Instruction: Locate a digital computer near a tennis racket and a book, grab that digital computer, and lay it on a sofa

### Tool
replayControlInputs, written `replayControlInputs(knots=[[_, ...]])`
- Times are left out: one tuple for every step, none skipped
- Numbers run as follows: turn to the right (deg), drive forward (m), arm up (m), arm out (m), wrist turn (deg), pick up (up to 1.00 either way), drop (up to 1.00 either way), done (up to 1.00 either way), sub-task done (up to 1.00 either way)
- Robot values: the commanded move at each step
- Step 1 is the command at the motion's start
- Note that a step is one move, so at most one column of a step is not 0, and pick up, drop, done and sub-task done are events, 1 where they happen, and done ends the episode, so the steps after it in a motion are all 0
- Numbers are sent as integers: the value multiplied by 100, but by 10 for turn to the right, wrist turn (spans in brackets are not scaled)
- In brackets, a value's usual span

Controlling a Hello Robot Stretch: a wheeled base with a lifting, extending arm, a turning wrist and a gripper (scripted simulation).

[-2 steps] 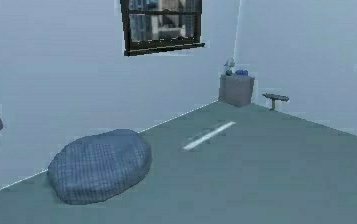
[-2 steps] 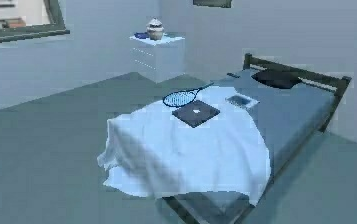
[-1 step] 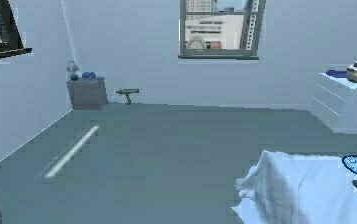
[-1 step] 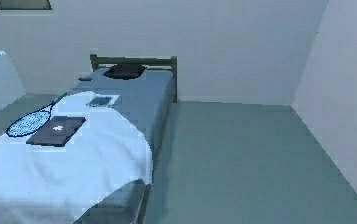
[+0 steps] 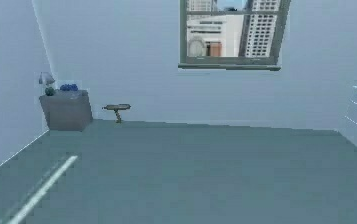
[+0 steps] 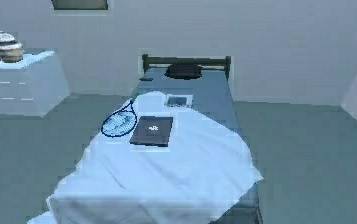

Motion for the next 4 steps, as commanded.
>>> replayControlInputs(knots=[[450, 0, 0, 0, 0, 0, 0, 0, 0], [-450, 0, 0, 0, 0, 0, 0, 0, 0], [450, 0, 0, 0, 0, 0, 0, 0, 0], [450, 0, 0, 0, 0, 0, 0, 0, 0]])
